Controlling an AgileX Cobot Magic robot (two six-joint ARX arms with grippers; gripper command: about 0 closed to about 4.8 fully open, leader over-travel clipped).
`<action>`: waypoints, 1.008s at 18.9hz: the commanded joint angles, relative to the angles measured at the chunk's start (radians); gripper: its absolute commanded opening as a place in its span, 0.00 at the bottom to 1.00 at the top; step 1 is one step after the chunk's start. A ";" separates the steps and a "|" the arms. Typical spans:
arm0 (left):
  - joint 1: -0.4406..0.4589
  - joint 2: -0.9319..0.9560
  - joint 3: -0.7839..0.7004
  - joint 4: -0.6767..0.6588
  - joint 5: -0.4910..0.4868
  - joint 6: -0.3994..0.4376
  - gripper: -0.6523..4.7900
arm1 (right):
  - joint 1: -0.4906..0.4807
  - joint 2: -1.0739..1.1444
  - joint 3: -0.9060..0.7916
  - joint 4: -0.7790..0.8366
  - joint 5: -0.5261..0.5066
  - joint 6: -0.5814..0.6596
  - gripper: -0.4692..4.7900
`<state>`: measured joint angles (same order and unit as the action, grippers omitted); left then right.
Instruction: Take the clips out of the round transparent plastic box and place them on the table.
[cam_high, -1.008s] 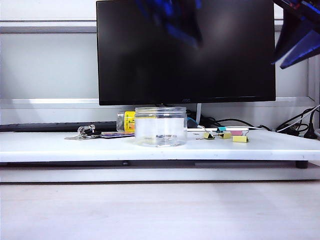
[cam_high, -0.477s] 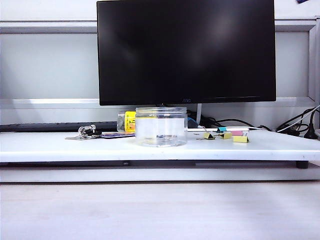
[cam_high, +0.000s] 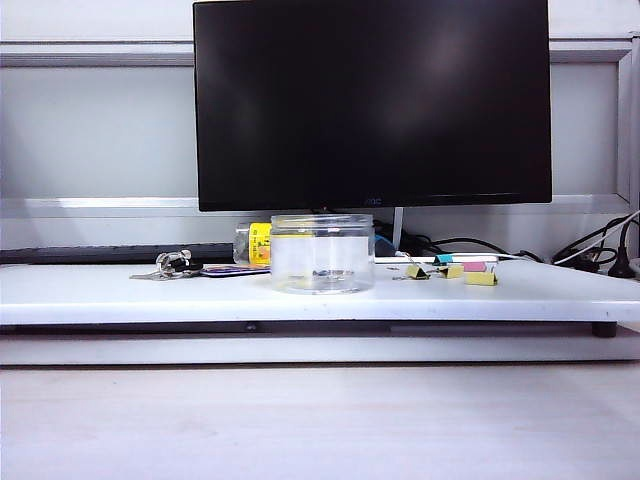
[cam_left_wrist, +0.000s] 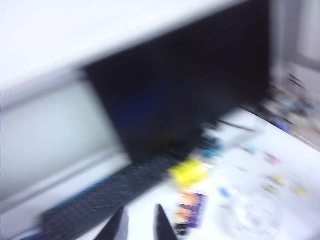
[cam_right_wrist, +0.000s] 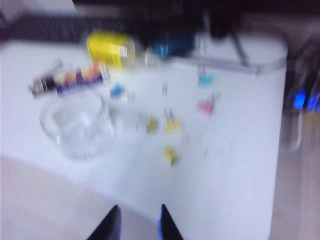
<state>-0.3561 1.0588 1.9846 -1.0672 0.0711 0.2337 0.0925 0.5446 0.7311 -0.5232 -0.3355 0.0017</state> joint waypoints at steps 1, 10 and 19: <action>0.000 -0.173 0.002 -0.056 -0.061 -0.060 0.27 | 0.000 -0.056 -0.019 0.056 0.004 -0.027 0.29; -0.002 -0.519 -0.175 -0.199 -0.106 -0.124 0.27 | 0.002 -0.100 -0.022 0.069 -0.007 -0.064 0.29; -0.002 -0.847 -0.849 0.203 -0.093 -0.197 0.27 | 0.000 -0.370 -0.187 0.150 0.002 -0.052 0.28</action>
<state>-0.3584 0.2298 1.1961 -0.9676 -0.0273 0.0731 0.0933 0.1959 0.5568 -0.3859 -0.3359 -0.0566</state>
